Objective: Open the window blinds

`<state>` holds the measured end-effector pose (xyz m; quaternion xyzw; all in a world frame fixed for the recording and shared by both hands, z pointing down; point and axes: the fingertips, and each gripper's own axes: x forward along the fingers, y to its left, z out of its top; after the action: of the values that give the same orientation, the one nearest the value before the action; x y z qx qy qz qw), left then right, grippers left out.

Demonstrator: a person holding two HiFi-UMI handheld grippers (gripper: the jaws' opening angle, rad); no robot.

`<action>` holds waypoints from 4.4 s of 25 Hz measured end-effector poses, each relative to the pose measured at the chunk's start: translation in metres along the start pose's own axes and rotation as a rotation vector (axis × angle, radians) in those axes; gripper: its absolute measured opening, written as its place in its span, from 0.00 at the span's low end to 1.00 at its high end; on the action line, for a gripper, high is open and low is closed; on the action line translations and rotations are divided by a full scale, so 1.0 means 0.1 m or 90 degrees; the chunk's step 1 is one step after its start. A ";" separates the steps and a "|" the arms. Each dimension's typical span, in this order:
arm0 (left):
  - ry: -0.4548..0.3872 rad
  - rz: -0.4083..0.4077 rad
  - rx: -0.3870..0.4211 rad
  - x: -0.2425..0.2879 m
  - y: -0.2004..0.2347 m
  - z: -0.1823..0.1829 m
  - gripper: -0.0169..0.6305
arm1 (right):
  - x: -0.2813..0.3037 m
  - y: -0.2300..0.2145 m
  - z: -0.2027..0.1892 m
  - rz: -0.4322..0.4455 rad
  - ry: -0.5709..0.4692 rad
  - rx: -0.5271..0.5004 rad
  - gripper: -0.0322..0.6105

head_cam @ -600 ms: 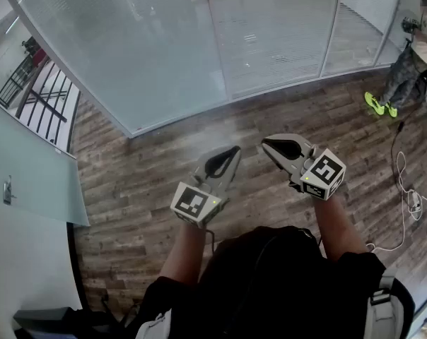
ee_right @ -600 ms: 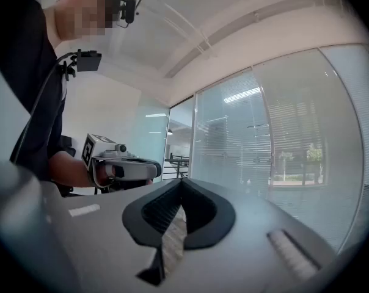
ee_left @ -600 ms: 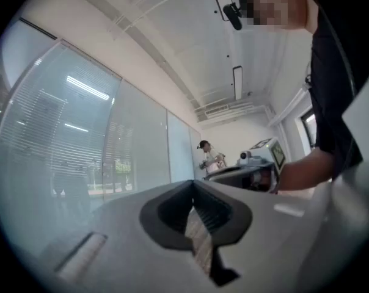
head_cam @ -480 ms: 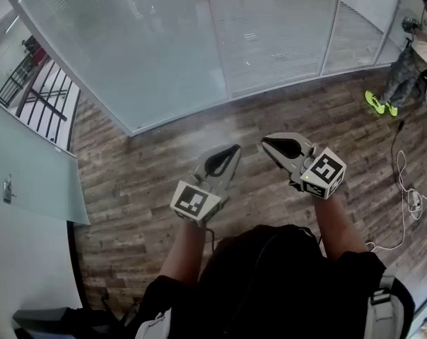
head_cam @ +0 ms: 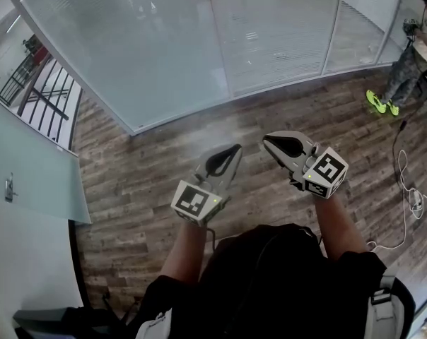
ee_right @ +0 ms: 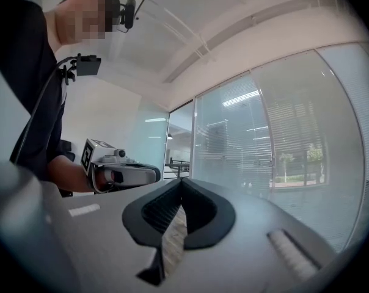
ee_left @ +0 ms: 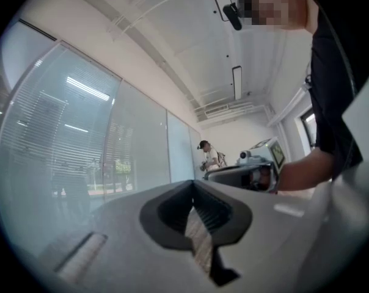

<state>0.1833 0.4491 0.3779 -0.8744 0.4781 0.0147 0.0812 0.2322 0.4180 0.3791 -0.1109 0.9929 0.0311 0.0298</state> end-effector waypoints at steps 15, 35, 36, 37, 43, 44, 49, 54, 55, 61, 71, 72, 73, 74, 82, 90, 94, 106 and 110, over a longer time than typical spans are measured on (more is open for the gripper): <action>-0.006 -0.003 0.000 -0.05 -0.02 -0.03 0.03 | -0.02 0.03 0.04 -0.011 -0.018 0.014 0.06; -0.006 0.006 -0.022 -0.08 0.04 -0.02 0.03 | -0.07 0.05 -0.05 -0.013 -0.002 0.019 0.06; -0.003 0.006 -0.022 -0.07 0.03 -0.04 0.03 | -0.08 0.03 -0.06 -0.014 -0.001 0.020 0.06; 0.001 0.005 -0.021 -0.05 0.02 -0.04 0.03 | -0.09 0.02 -0.06 -0.015 -0.001 0.020 0.06; -0.003 0.004 -0.015 0.04 0.01 -0.12 0.03 | -0.10 -0.08 -0.07 -0.015 -0.007 0.027 0.06; 0.000 0.006 -0.017 0.05 0.03 -0.13 0.03 | -0.08 -0.10 -0.07 -0.014 -0.009 0.029 0.06; 0.020 0.005 -0.021 0.13 0.07 -0.08 0.03 | -0.04 -0.25 -0.08 -0.023 -0.025 0.014 0.06; 0.018 0.023 -0.017 0.22 0.22 -0.15 0.03 | 0.08 -0.43 -0.06 -0.015 -0.036 0.008 0.06; 0.023 0.025 -0.023 0.25 0.23 -0.16 0.03 | 0.09 -0.48 -0.07 -0.016 -0.035 0.006 0.06; 0.030 0.044 -0.030 0.44 0.49 -0.19 0.03 | 0.30 -0.75 -0.04 0.006 -0.048 0.006 0.06; 0.027 0.091 -0.018 0.78 0.98 -0.24 0.03 | 0.72 -1.23 0.01 0.054 -0.033 0.020 0.06; 0.031 0.095 -0.018 0.83 1.02 -0.23 0.03 | 0.75 -1.29 0.01 0.061 -0.032 0.017 0.06; 0.036 0.098 -0.020 0.87 1.05 -0.23 0.03 | 0.78 -1.36 0.00 0.067 -0.032 0.009 0.06; 0.040 0.102 -0.021 0.92 1.09 -0.23 0.03 | 0.79 -1.43 -0.02 0.073 -0.034 0.002 0.06; 0.044 0.121 -0.011 1.31 1.41 -0.31 0.03 | 0.96 -1.89 -0.01 0.098 -0.041 0.015 0.06; 0.036 0.137 0.003 1.67 1.68 -0.41 0.03 | 1.09 -2.32 -0.02 0.108 -0.041 0.031 0.06; 0.043 0.141 -0.002 1.83 1.78 -0.44 0.03 | 1.14 -2.50 -0.12 0.122 -0.038 0.017 0.06; 0.047 0.171 0.005 2.06 1.99 -0.55 0.03 | 1.26 -2.83 -0.12 0.138 -0.058 0.045 0.06; 0.058 0.177 -0.002 2.06 1.99 -0.58 0.03 | 1.25 -2.86 -0.19 0.144 -0.056 0.045 0.06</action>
<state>0.1255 0.1630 0.3880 -0.7994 0.5981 -0.0134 0.0551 0.1732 0.1110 0.3740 0.0046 0.9973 0.0044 0.0732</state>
